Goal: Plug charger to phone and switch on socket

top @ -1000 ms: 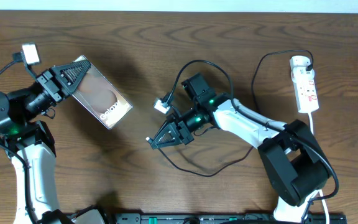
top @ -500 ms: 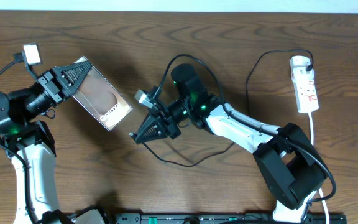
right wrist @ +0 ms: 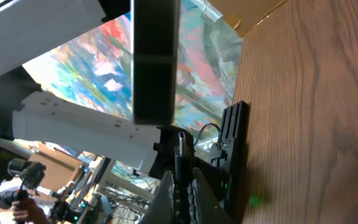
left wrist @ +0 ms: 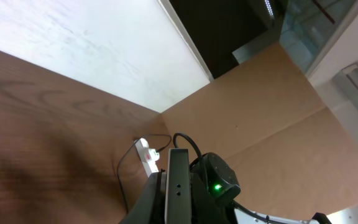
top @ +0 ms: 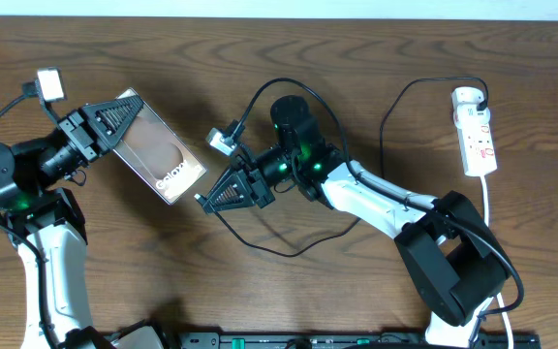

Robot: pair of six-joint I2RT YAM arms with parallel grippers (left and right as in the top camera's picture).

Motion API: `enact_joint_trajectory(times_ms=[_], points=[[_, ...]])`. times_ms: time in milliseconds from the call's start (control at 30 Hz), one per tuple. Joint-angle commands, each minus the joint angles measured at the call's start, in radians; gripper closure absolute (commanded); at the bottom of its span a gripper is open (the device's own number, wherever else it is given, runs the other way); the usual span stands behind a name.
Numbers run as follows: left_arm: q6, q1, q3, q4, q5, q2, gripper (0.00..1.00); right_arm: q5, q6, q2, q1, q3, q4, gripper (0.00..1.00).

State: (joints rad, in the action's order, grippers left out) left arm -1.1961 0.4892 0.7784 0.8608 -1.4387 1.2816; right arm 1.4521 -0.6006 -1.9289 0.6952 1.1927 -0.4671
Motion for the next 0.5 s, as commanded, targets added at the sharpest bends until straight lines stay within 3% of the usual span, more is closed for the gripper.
enact_joint_trajectory(times_ms=[0,467], points=[[0.009,0.002,0.012,0.008,-0.009,-0.008,0.93,-0.009,-0.035,-0.003,-0.001,0.010,-0.023,0.99],[0.010,0.002,0.011,0.008,-0.009,-0.008,0.93,0.002,-0.101,-0.003,-0.001,0.010,-0.125,0.99]])
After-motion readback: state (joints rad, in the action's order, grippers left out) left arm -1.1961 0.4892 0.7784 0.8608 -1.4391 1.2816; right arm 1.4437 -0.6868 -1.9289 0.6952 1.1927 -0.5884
